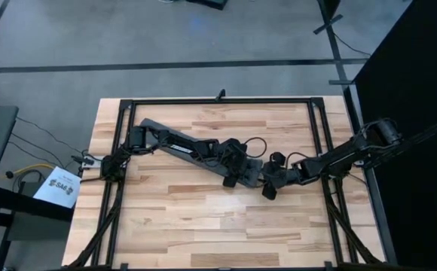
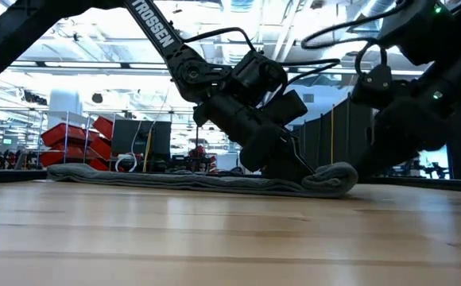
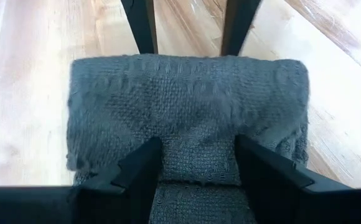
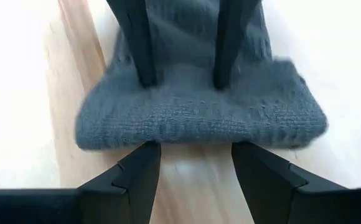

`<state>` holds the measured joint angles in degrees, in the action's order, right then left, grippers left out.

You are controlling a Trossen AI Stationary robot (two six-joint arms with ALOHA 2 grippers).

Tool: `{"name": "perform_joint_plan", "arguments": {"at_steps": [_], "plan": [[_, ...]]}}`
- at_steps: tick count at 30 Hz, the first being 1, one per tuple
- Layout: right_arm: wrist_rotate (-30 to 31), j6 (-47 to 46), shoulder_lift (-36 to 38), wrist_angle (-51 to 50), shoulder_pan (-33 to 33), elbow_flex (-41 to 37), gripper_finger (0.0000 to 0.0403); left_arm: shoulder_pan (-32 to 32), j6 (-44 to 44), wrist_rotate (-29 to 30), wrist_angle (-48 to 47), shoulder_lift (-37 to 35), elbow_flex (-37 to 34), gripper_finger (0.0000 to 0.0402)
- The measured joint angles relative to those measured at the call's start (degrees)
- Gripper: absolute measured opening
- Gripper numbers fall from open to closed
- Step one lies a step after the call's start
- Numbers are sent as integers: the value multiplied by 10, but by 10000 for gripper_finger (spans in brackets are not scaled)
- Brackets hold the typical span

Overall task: Roll towel
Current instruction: Roll the gray towel

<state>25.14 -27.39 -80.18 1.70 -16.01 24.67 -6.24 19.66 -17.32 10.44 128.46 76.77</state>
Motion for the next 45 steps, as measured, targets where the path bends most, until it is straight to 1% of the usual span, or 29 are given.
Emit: {"name": "perform_joint_plan", "arguments": {"at_steps": [6,10,14,17,22,31,37,42,45], "plan": [[-26,-43,-10,-43,-13,0,189,0,0,0,-1,0,0,195],[-22,-57,-40,-18,-8,-5,189,0,0,0,-1,0,0,195],[-16,-37,-68,36,3,-5,189,0,-1,0,-1,0,0,195],[-19,-16,-69,63,11,-7,189,0,-2,0,-1,0,0,195],[-21,9,-55,74,22,-8,189,0,-3,0,-1,0,0,195],[-13,19,-51,76,27,1,189,0,-4,3,-12,-16,-2,195],[-16,35,-50,74,27,15,189,0,-6,4,-49,-31,5,195],[-20,35,-50,70,27,16,189,0,-1,4,-96,-31,31,195],[-24,35,-50,69,27,16,189,0,7,16,-133,-31,50,195]]}}
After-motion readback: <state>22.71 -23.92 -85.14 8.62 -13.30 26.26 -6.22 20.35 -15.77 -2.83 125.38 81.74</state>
